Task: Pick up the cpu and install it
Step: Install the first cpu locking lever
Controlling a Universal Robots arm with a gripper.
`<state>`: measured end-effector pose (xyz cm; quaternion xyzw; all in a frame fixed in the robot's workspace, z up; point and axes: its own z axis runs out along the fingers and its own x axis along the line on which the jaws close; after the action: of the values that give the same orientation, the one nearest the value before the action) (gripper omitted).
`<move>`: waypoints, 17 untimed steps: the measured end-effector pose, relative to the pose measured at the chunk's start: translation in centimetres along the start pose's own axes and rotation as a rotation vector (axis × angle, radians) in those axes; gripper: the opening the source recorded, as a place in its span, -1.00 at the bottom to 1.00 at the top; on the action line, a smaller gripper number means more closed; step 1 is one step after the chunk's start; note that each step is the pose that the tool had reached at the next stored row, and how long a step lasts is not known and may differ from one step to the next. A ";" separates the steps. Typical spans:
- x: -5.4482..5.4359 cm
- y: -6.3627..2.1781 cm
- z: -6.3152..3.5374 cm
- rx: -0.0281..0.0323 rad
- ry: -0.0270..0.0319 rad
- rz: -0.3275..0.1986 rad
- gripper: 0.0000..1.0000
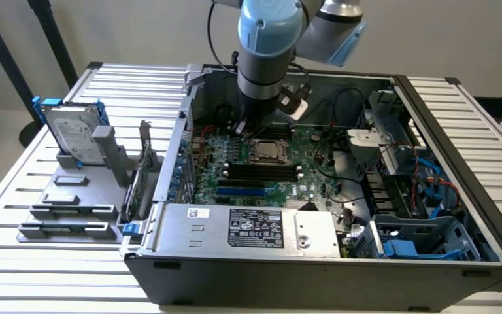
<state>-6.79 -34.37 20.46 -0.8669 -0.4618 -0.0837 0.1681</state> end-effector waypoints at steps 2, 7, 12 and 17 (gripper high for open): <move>0.0 0.02 0.13 -0.0025 -0.0034 0.000 -0.79; 0.0 0.02 0.56 -0.0056 -0.0078 0.000 -0.79; 0.1 0.01 0.74 -0.0066 -0.0094 0.000 -0.79; 0.2 0.16 0.76 -0.0081 -0.0115 0.000 -0.79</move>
<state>-6.55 -34.03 19.77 -0.8681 -0.4623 -0.0806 0.1620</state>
